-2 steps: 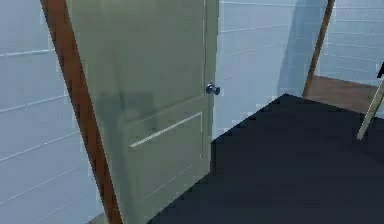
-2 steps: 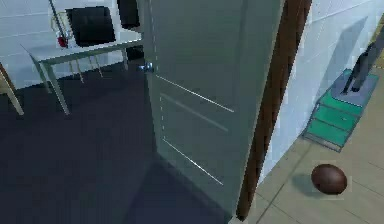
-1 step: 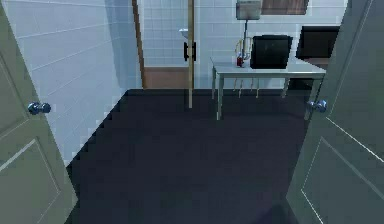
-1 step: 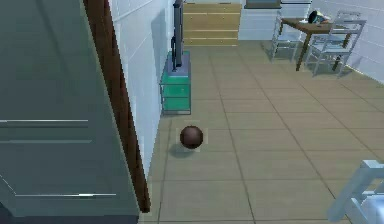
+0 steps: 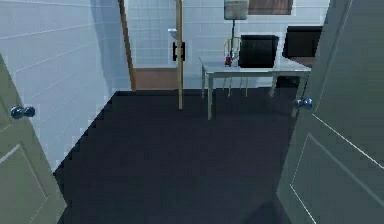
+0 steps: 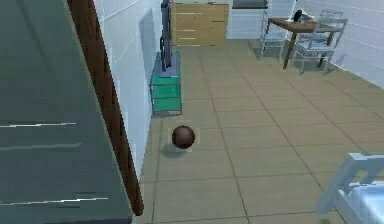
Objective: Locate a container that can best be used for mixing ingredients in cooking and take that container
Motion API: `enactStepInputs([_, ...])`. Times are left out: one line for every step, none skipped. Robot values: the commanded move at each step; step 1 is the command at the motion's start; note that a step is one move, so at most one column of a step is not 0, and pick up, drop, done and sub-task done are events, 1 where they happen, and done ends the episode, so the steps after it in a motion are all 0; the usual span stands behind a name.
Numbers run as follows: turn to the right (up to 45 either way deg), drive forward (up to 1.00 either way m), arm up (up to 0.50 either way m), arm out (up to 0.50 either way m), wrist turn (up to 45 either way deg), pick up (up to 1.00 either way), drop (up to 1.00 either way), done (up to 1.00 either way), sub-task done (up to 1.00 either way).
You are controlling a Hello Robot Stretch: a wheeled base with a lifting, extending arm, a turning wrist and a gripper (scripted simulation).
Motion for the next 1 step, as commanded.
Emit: enactStepInputs([0.0,0.9,0.0,0.0,0.0,0.0,0.0,0.0,0.0])
